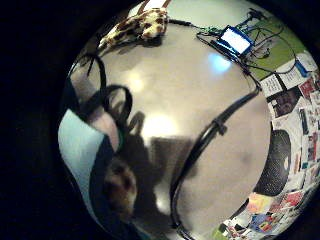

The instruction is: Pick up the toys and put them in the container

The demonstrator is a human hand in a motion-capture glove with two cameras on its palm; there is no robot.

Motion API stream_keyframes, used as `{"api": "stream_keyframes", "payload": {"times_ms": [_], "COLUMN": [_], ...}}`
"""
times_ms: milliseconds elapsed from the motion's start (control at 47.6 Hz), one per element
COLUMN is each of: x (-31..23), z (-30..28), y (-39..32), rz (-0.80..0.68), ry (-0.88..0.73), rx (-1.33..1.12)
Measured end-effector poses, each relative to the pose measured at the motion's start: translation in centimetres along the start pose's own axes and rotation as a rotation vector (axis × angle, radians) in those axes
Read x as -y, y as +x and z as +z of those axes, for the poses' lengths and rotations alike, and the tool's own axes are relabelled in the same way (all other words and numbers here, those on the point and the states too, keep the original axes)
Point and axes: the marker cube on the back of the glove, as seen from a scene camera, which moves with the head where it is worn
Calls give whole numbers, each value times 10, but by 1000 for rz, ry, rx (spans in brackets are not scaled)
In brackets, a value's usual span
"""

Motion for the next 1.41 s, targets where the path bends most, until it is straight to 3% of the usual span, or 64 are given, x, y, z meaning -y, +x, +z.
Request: {"api": "stream_keyframes", "payload": {"times_ms": [231, 378, 778, 946, 1240, 1408], "x": [18, 30, 104, 174, 272, 309], "z": [-25, -67, -225, -274, -263, -223], "y": [-20, -48, -162, -223, -333, -357], "rz": [57, 1, -81, -111, -120, -73], "ry": [-260, -291, -111, 42, 217, 95], "rx": [58, 32, 7, 61, 143, 151]}}
